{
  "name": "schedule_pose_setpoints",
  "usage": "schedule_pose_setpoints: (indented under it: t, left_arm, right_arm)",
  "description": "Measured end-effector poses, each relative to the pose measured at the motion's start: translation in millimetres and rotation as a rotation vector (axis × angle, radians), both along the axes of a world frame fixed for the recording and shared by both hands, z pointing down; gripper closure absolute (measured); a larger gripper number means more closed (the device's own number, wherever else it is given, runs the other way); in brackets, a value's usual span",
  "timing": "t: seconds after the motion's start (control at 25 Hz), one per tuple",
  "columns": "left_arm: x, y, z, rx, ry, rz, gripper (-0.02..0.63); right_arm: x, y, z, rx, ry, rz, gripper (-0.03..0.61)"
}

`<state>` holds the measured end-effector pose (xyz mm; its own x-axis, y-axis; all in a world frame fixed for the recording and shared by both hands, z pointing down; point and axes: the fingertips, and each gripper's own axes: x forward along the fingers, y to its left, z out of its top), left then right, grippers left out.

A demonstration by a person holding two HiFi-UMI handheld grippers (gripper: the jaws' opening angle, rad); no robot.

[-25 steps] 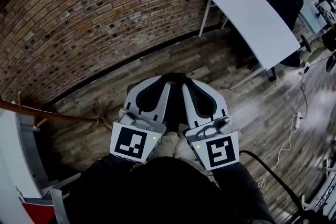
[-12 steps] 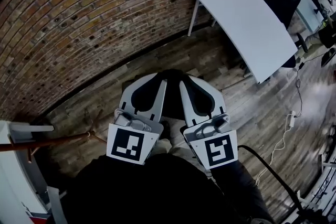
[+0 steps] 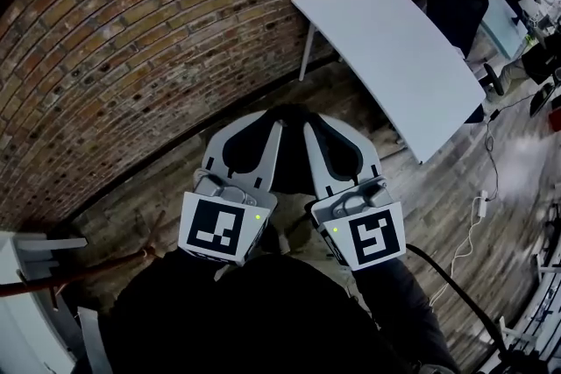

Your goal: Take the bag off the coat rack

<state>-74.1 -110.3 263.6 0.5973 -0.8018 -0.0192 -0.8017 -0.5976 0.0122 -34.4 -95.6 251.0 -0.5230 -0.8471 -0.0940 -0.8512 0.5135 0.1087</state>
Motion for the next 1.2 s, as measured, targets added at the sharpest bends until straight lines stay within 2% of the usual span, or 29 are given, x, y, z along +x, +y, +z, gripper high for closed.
schedule_pose_setpoints:
  t: [0.16, 0.32, 0.6, 0.8, 1.2]
  left_arm:
    - [14.0, -28.2, 5.3, -0.004, -0.013, 0.018, 0.588]
    - [26.1, -61.4, 14.5, 0.001, -0.073, 0.022, 0.588]
    - [50.0, -132.7, 17.7, -0.029, -0.085, -0.033, 0.588]
    - [61.4, -185.2, 14.2, -0.05, -0.079, -0.096, 0.588]
    - [88.6, -282.0, -61.6, 0.005, -0.057, -0.265, 0.586]
  right_arm:
    - [12.8, -28.7, 2.8, -0.008, -0.014, 0.017, 0.557]
    - [26.3, -61.6, 4.8, -0.009, -0.041, 0.014, 0.557]
    - [52.2, -135.4, 9.2, 0.002, -0.05, -0.031, 0.557]
    - [64.5, -190.8, 7.0, -0.01, -0.079, -0.1, 0.557]
    - [92.6, -291.7, -64.7, 0.019, -0.081, -0.283, 0.557]
